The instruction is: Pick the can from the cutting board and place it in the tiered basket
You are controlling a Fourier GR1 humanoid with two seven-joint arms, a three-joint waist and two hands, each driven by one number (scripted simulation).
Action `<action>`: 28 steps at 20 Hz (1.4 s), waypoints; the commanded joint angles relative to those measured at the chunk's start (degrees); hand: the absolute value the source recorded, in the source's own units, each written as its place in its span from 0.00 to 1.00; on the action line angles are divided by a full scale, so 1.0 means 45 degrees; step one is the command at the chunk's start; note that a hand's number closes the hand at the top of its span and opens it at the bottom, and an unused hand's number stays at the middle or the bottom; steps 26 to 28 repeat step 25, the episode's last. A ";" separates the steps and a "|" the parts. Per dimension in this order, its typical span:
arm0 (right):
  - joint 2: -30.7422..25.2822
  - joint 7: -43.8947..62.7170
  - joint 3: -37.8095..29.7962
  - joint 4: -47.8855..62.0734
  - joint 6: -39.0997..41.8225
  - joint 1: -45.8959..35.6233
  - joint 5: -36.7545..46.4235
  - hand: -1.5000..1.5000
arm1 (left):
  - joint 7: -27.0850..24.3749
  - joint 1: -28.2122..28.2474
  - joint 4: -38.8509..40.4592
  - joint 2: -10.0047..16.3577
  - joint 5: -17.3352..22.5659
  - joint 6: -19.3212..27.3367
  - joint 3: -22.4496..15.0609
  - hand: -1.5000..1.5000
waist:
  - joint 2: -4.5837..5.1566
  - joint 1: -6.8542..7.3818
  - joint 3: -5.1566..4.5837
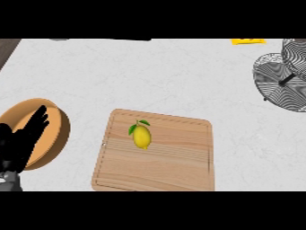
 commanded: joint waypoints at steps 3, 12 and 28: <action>0.0076 0.0162 -0.0123 -0.1171 -0.1964 0.0070 -0.0104 0.00 | 0.0036 -0.0055 -0.0029 -0.0010 -0.0033 0.0050 0.0021 0.50 | 0.0091 0.0039 0.0117; -0.0436 0.2360 -0.1423 -0.2515 -0.4123 -0.0314 -0.1135 0.00 | -0.0186 0.0306 0.0228 0.0086 0.0120 0.0148 0.0478 0.50 | -0.0206 -0.0569 0.0094; 0.1013 0.0024 -0.3673 -0.8117 -0.5502 0.2589 -0.4847 0.00 | -0.0282 0.1756 -0.0096 0.0415 0.0319 0.0042 0.1099 0.50 | -0.0780 -0.1846 0.0094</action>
